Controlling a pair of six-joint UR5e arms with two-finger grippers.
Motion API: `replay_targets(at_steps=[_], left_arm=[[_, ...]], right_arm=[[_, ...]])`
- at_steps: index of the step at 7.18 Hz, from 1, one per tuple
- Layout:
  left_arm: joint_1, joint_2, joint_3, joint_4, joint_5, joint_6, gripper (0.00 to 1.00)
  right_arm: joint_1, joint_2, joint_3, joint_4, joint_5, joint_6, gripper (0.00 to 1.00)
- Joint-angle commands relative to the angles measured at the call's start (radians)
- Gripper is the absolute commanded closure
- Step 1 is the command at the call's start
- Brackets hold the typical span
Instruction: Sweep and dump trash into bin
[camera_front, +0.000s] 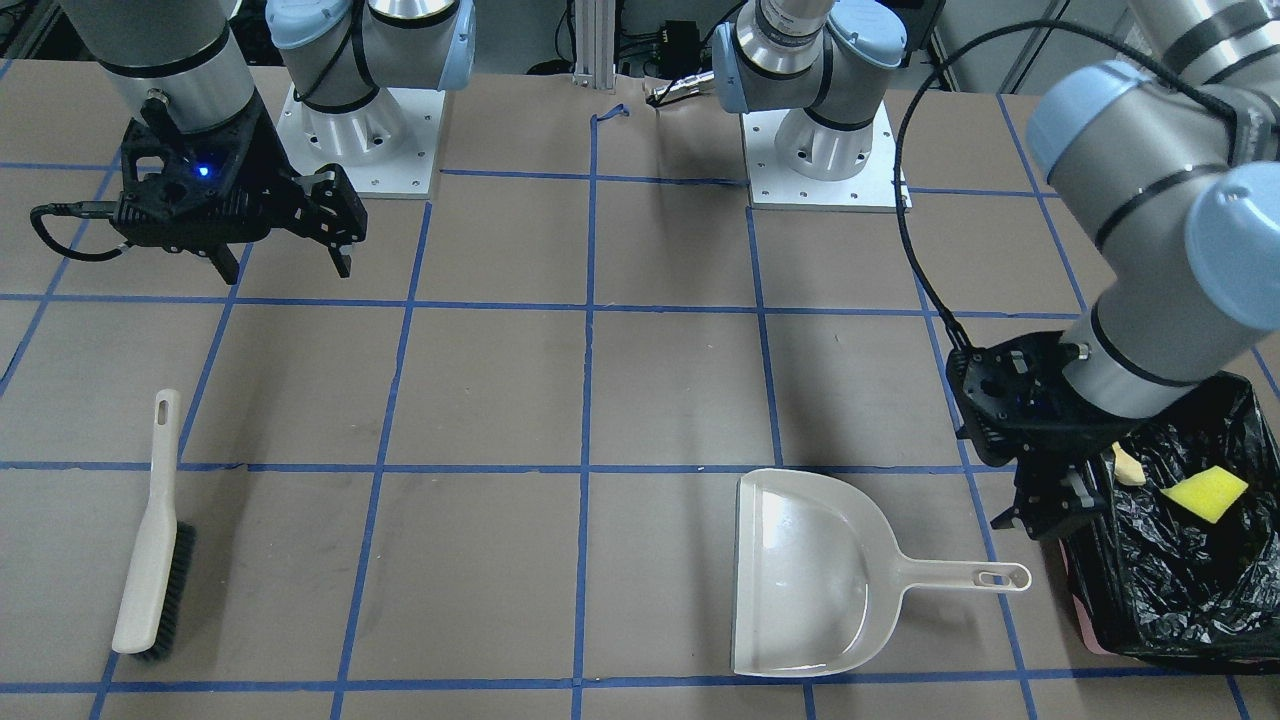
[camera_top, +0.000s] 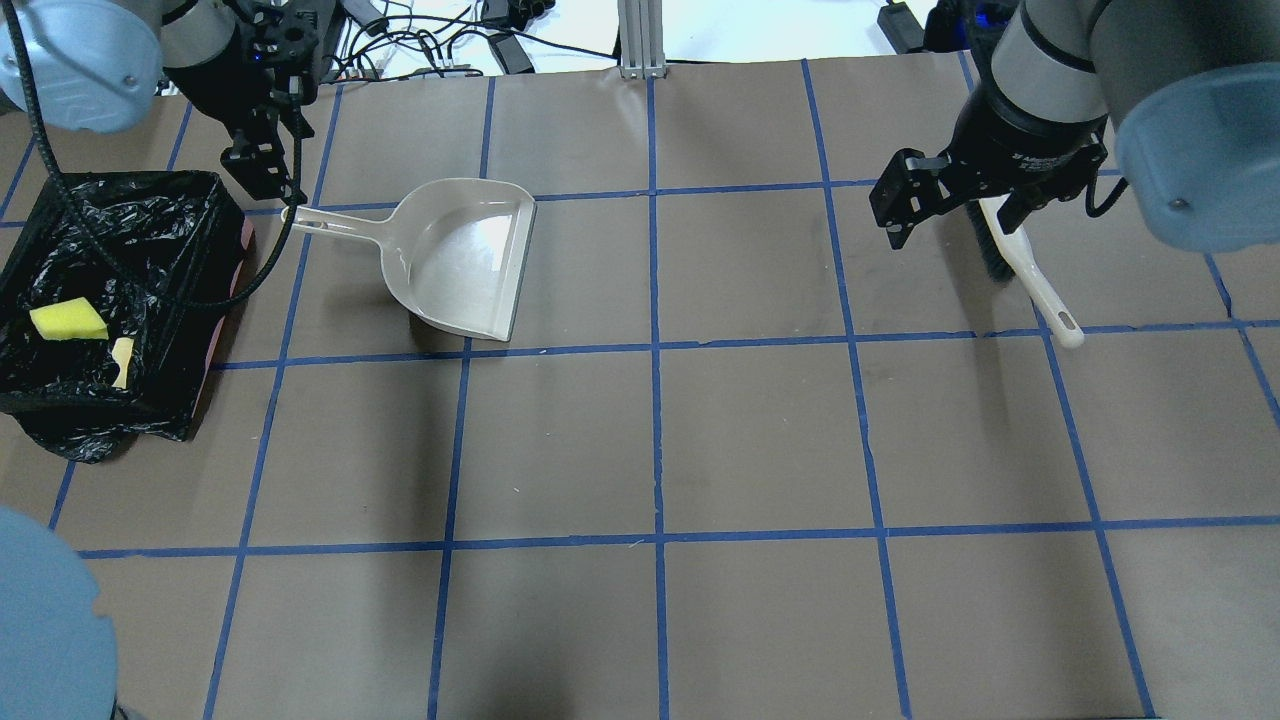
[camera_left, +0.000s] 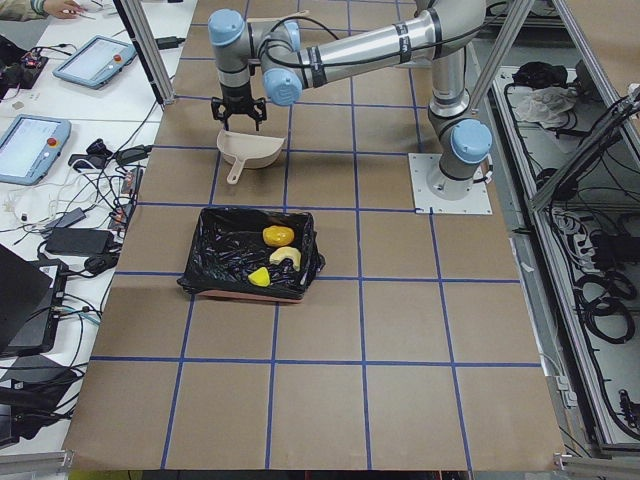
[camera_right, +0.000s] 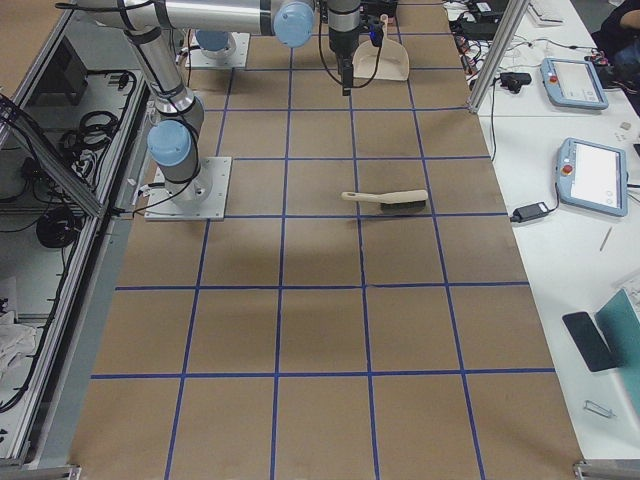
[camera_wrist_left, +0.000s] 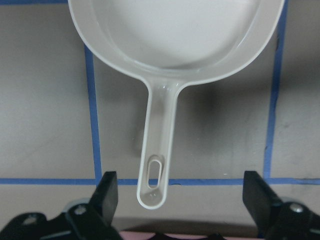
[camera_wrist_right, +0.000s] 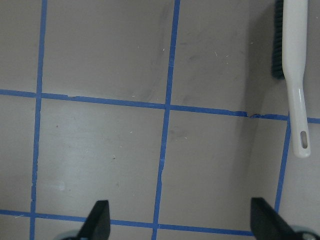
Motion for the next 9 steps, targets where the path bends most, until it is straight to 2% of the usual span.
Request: replay_targets(at_steps=[1, 3, 5, 6, 7, 9], left_arm=[[-0.101, 0.122, -0.003, -0.030, 0.000, -0.403, 0.08], [-0.180, 0.195, -0.010, -0.130, 0.002, -0.865, 0.00], [-0.186, 0.291, -0.016, -0.233, -0.044, -1.251, 0.00], [-0.183, 0.311, -0.022, -0.241, -0.036, -1.442, 0.00], [-0.174, 0.328, -0.037, -0.251, -0.036, -1.512, 0.00], [-0.159, 0.354, -0.092, -0.243, -0.033, -1.514, 0.00]], right_arm=[[0.000, -0.004, 0.000, 0.003, -0.001, -0.001, 0.00], [0.000, -0.004, 0.000, 0.003, -0.001, -0.001, 0.00], [0.000, -0.004, 0.000, 0.001, -0.003, -0.005, 0.00], [0.000, -0.004, 0.000, 0.001, -0.001, -0.005, 0.00], [0.000, -0.004, 0.000, 0.000, -0.003, -0.005, 0.00], [0.000, -0.004, 0.000, 0.001, -0.003, -0.005, 0.00]])
